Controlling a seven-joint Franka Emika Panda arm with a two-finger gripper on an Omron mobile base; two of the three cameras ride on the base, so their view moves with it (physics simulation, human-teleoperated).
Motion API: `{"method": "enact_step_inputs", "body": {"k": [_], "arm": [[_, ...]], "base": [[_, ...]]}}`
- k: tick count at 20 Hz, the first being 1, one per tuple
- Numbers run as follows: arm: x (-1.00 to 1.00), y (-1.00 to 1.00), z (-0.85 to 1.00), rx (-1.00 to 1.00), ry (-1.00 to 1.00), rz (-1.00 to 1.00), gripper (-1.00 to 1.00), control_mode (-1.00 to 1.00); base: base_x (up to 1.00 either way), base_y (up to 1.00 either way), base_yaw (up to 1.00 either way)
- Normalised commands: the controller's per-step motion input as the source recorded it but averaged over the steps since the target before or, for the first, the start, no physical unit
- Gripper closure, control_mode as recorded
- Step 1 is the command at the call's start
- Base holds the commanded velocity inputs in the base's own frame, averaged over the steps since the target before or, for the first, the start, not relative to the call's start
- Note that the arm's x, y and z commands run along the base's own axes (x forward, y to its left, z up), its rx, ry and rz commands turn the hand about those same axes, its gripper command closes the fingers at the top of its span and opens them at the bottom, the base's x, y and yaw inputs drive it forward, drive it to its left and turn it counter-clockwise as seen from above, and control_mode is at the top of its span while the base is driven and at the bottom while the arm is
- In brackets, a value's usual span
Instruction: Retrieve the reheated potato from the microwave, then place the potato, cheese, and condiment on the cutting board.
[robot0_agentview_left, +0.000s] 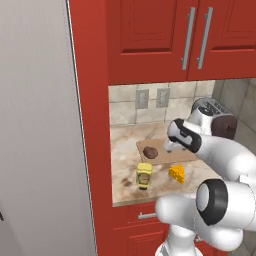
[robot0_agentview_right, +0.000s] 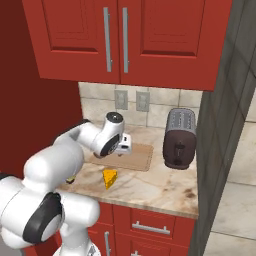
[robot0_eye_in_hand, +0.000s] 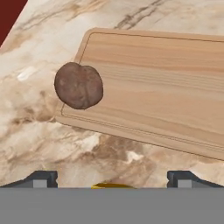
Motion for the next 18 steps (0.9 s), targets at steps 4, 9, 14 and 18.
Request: {"method": "enact_step_inputs", "body": {"k": [4,9,14,18], "arm": [[-0.48,-0.11,0.00,-0.03,0.07,-0.06,-1.00,-1.00],[-0.49,-0.09,-0.05,-0.05,0.00,-0.05,-1.00,-1.00],[-0.39,-0.03,-0.10,-0.05,0.00,-0.07,-1.00,-1.00],[-0.22,0.00,-0.07,-0.01,0.00,-0.05,-1.00,-1.00]], "base": [[0.00,0.00,0.00],[0.00,0.00,0.00],[0.00,0.00,0.00],[0.00,0.00,0.00]]}}
